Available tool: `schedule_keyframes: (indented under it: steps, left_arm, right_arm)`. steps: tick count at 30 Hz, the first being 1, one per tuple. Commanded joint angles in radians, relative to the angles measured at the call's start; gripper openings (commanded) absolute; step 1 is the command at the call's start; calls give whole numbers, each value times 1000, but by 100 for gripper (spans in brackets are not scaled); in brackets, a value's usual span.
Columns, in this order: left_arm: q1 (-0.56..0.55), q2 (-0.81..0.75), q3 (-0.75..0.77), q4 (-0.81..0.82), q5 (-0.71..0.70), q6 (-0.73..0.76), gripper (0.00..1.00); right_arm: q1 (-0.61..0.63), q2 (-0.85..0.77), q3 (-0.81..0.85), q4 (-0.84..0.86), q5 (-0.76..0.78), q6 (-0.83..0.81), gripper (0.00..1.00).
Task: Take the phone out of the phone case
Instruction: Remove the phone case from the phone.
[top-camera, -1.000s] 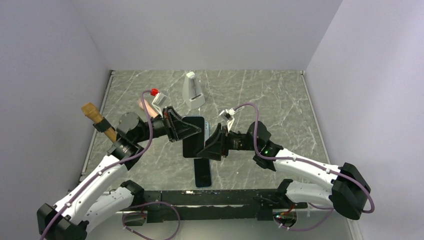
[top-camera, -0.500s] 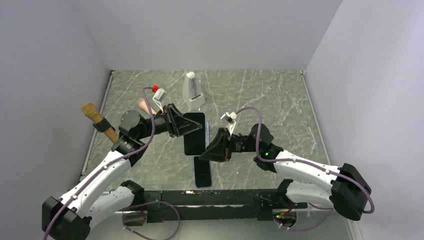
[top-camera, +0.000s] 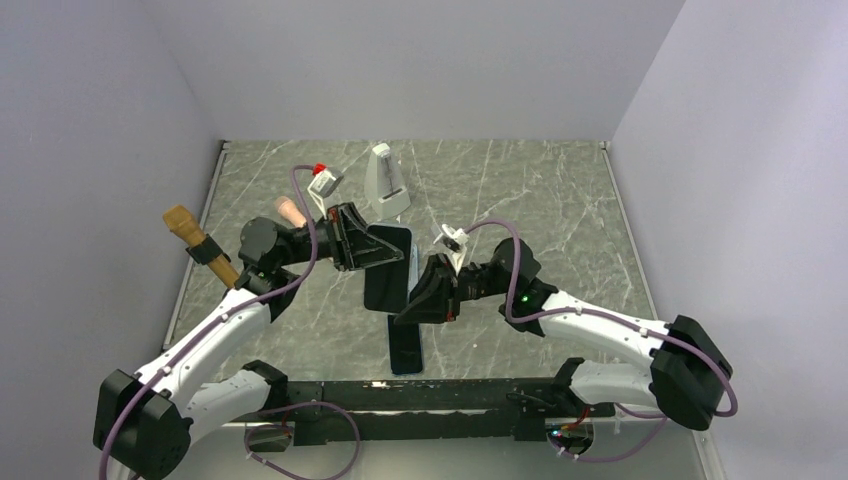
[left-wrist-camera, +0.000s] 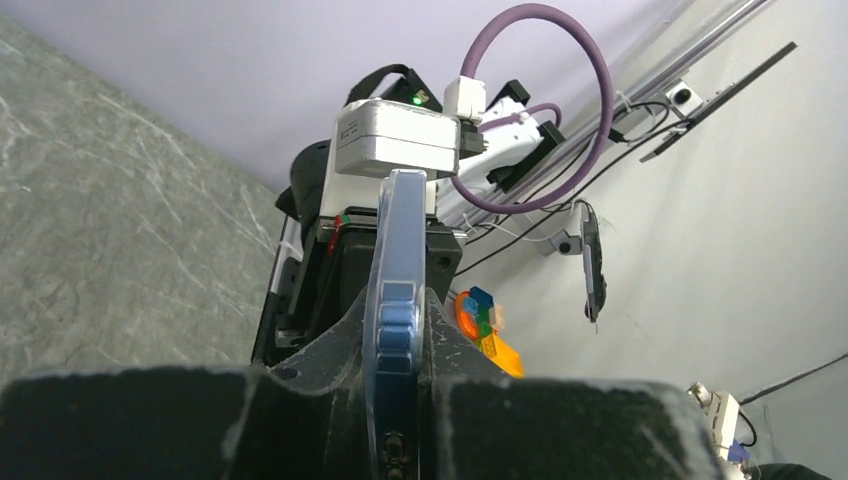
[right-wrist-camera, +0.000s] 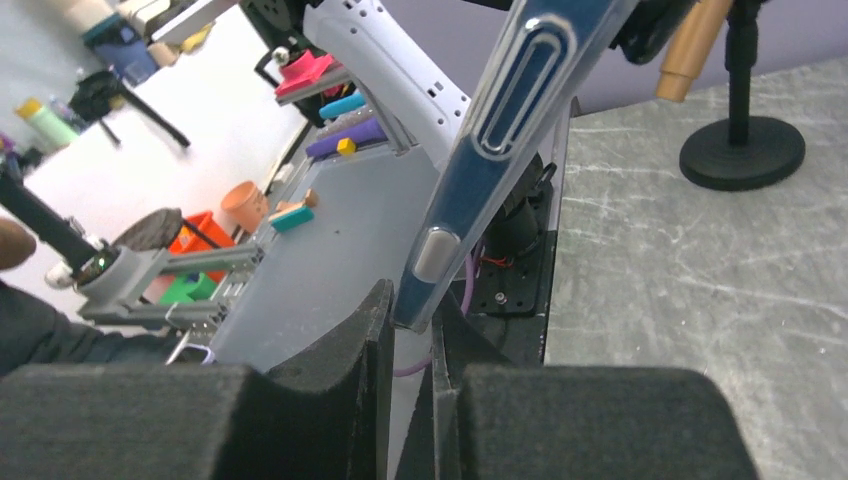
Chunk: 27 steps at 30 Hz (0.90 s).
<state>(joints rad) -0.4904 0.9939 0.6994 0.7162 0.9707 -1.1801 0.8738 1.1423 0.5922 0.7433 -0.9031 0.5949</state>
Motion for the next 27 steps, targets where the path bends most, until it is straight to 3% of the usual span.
schedule_keyframes:
  steps: [1,14,27]
  left_arm:
    - [-19,-20,14,250,80,-239,0]
    - [-19,14,-46,434,83,-403,0]
    - [-20,62,-46,552,73,-494,0]
  right_arm:
    - [-36,83,85,39,-39,-146,0]
    - [-37,185,320,-189,-81,-354,0]
    - [-38,200,392,-299,-98,-463,0]
